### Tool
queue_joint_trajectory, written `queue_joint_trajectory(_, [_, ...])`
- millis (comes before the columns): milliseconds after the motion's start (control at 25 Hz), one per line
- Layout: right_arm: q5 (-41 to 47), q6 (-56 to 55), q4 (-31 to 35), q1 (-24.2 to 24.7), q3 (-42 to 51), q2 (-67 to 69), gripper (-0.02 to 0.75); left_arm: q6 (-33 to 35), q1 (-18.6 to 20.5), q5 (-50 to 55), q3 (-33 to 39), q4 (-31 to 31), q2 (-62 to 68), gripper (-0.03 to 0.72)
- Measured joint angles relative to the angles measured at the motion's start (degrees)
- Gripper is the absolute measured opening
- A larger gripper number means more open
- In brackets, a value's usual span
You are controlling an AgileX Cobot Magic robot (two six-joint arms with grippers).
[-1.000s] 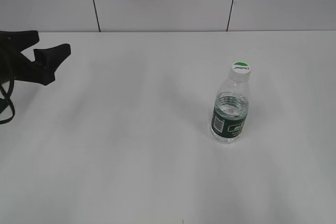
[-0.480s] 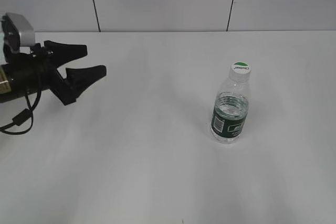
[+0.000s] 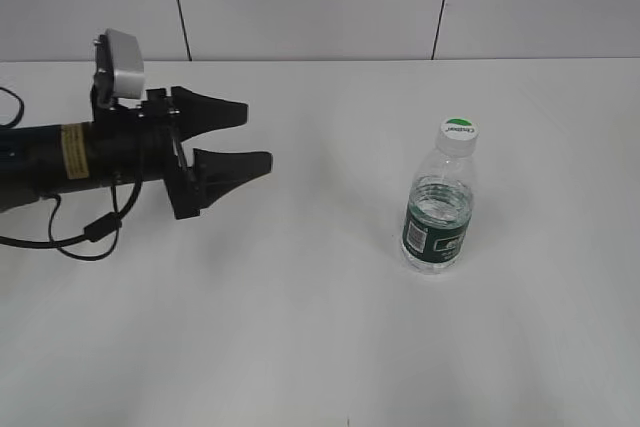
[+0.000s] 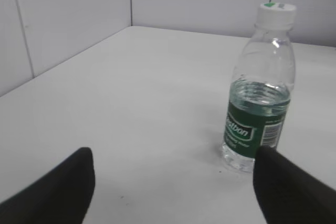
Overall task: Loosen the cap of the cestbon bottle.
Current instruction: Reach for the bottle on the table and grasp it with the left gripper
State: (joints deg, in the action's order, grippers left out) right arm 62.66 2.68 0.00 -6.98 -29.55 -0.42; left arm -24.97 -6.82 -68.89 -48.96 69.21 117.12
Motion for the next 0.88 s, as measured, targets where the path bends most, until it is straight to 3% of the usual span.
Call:
queue_joint_trajectory(240, [0.0, 0.0, 0.0, 0.0, 0.0, 0.0, 0.569, -2.14, -6.13, -0.31, -4.27, 0.37, 2.85, 0.578])
queue_joint_trajectory(480, [-0.04, 0.0, 0.0, 0.0, 0.0, 0.0, 0.569, -6.03, -10.35, -0.37, -7.83, 0.37, 6.05, 0.58])
queue_joint_trajectory(880, [-0.04, 0.0, 0.0, 0.0, 0.0, 0.0, 0.569, -6.51, -16.45, 1.89, -12.66, 0.23, 9.8, 0.581])
